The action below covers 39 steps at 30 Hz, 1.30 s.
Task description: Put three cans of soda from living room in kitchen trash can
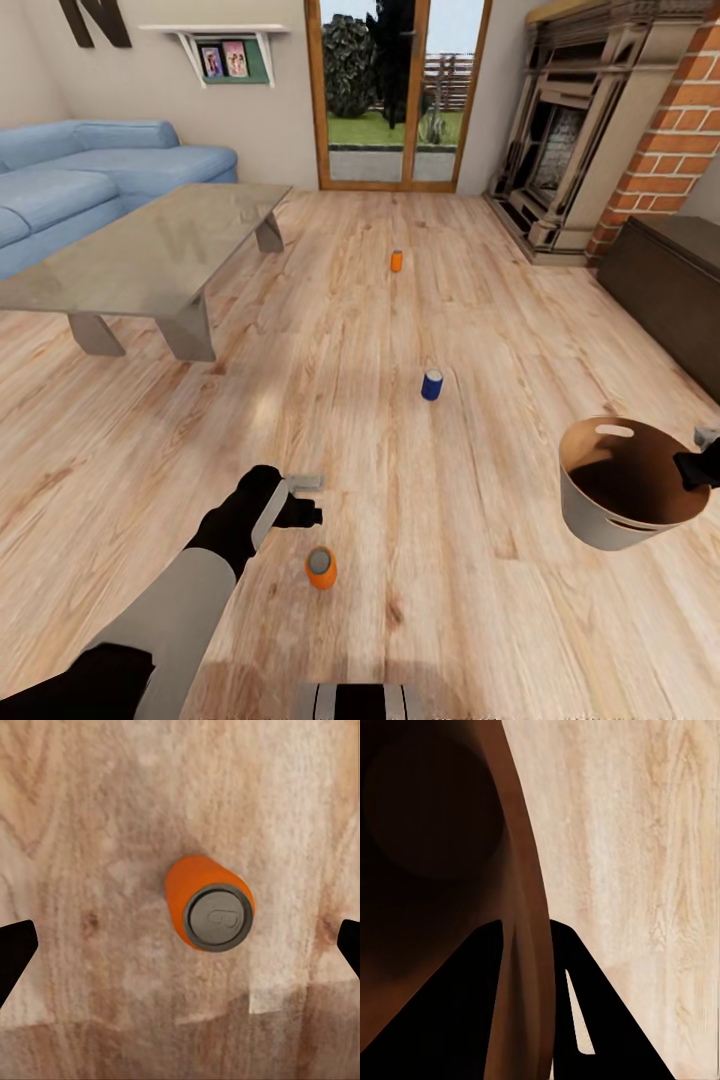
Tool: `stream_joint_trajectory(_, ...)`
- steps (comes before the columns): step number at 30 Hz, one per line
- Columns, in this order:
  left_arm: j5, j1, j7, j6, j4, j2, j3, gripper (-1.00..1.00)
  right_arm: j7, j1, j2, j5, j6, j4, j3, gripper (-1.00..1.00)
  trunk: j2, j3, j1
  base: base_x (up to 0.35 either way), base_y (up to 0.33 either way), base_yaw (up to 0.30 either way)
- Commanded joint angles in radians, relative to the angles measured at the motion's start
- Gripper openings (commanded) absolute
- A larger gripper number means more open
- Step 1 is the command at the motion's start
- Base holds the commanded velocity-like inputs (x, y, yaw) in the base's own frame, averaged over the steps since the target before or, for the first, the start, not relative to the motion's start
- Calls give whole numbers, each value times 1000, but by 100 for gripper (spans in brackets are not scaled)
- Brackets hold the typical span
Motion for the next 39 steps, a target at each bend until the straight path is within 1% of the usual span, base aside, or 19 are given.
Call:
stream_joint_trajectory(1, 0, 0, -1, 0, -1, 0, 0, 100, 1, -1, 0, -2, 0, 0, 2, -100, 0, -1, 0, 0, 0, 0)
stream_joint_trajectory(8, 1, 0, -11, -1, -4, 4, 0, 100, 1, -1, 2, -2, 0, 0, 15, -100, 0, -11, 0, 1, -87, 0)
stream_joint_trajectory(12, 1, 0, -14, -1, -5, 6, 0, 100, 1, 0, 2, -3, 0, 0, 17, -100, 0, -12, 0, 41, -230, 0)
stream_joint_trajectory(17, 2, 0, -14, -1, -5, 7, 0, 100, 1, 0, 1, -2, 0, -1, 17, -100, 0, -13, 0, 18, -83, 0)
stream_joint_trajectory(28, 4, 1, -14, -8, -4, 9, 0, 100, 1, 0, 2, -1, 0, 0, 18, -100, 0, -13, 0, 13, -12, 0)
stream_joint_trajectory(39, 3, 2, -12, -15, -6, 9, 0, 100, 1, 0, 1, -1, 0, 0, 19, -100, 0, -13, 0, 108, 48, 0)
